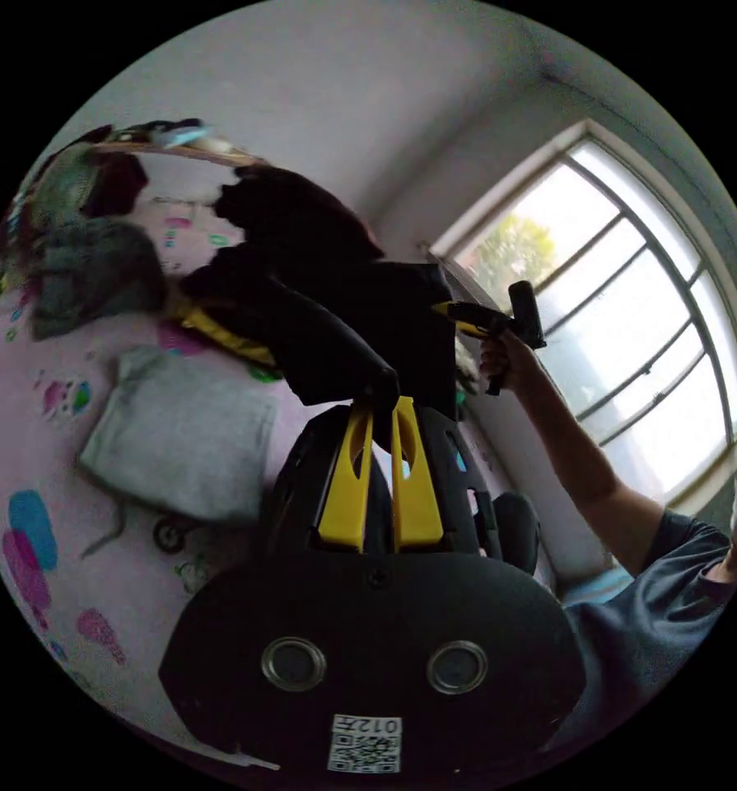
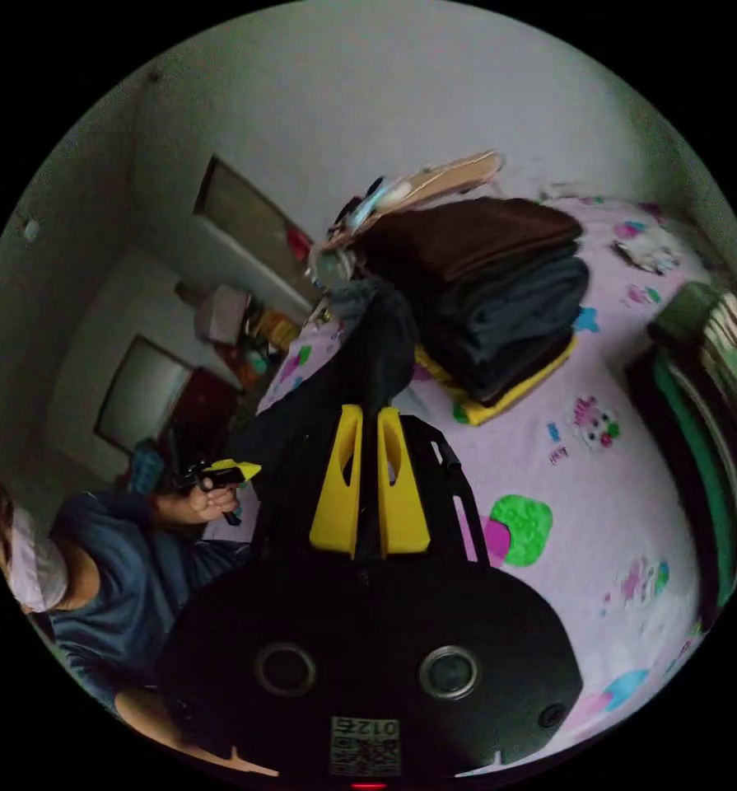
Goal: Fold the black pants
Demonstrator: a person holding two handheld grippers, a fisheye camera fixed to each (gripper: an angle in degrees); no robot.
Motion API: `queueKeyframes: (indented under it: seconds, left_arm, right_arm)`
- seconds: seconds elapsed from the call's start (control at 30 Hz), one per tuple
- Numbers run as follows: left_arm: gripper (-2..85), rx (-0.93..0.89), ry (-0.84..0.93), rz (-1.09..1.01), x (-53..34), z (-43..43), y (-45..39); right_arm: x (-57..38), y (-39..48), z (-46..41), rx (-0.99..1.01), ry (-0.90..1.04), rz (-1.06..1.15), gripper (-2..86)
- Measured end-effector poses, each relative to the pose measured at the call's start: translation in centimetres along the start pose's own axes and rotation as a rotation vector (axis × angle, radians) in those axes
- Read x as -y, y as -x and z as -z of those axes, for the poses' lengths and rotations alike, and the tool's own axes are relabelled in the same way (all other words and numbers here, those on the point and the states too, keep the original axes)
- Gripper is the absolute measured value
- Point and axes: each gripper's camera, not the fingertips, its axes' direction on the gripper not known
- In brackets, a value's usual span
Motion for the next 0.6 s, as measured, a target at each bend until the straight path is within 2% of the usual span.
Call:
queueKeyframes:
  seconds: [0.23, 0.43, 0.6]
  left_arm:
    - [6.9, 0.23, -0.104, 0.278, -6.6, 2.4, 9.2]
    - [7.1, 0.357, -0.108, 0.399, -8.3, -0.4, 14.7]
    - [6.9, 0.362, -0.064, 0.536, -9.1, -4.5, 18.8]
  right_arm:
    - [13.1, 3.0, -21.9, 0.005, 0.34, 0.265, 0.5]
    - [18.9, 5.5, -32.7, -0.15, 0.47, 0.515, 1.2]
    - [21.7, 3.4, -37.7, -0.239, 0.443, 0.533, 4.2]
